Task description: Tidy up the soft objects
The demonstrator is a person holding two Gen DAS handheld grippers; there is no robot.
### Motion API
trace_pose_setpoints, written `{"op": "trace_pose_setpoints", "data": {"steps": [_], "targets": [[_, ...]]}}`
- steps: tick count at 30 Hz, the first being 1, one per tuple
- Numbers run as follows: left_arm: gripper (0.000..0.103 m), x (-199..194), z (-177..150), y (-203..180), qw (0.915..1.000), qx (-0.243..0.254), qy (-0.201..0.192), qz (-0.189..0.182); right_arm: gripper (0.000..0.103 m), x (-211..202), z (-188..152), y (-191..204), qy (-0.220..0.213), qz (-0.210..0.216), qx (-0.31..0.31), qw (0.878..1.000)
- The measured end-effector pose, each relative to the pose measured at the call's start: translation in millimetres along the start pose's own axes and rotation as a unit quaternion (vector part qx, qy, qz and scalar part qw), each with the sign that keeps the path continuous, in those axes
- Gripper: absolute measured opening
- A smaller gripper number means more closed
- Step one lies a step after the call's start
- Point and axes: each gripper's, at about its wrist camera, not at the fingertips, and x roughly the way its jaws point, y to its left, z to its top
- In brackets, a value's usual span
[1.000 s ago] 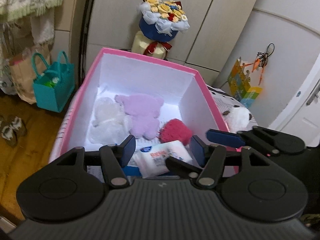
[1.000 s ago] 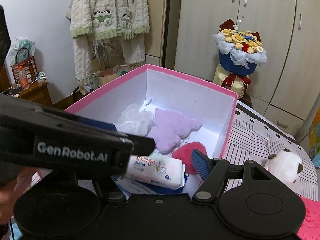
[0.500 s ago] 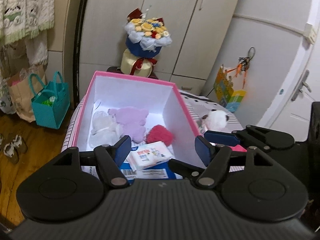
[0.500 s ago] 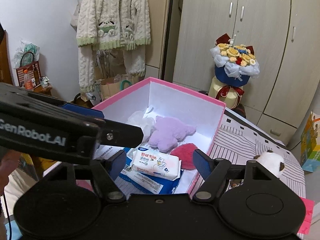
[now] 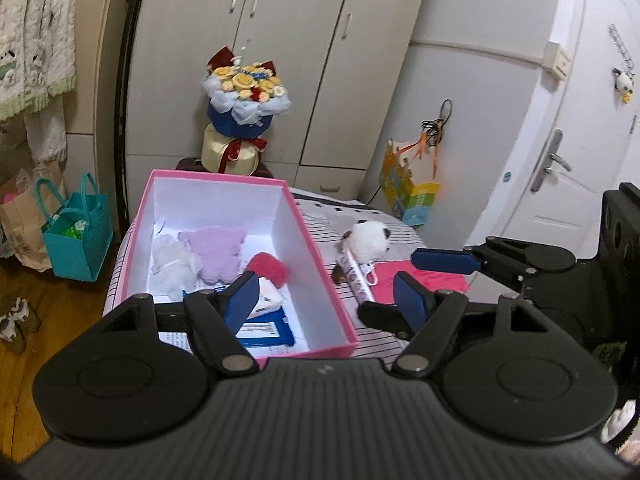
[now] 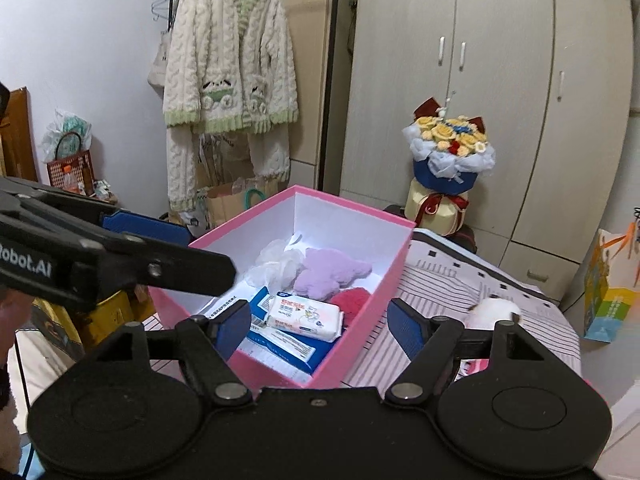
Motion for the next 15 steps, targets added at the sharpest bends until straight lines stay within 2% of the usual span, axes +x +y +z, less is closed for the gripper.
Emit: {"op": "trace_pose_setpoints", "data": {"steps": [4, 7, 10, 15], "targets": [[0.075, -6, -2, -19, 0.9998, 0.016, -0.007, -0.007, 0.082, -25, -13, -17, -0.014, -0.006, 0.006, 1.0], [0.075, -4, -4, -34, 0.999, 0.027, -0.01, -0.033, 0.082, -43, -31, -34, -0.024, -0.017, 0.022, 0.999], [0.075, 7, -5, -49, 0.9975, 0.034, -0.003, -0.061, 0.082, -54, -51, -54, -0.031, -0.025, 0.064, 0.997], [0.075, 37, -10, -75, 0.9946, 0.043, 0.015, -0.093, 0.082, -62, -76, -80, -0.027, -0.057, 0.091, 0.994]]}}
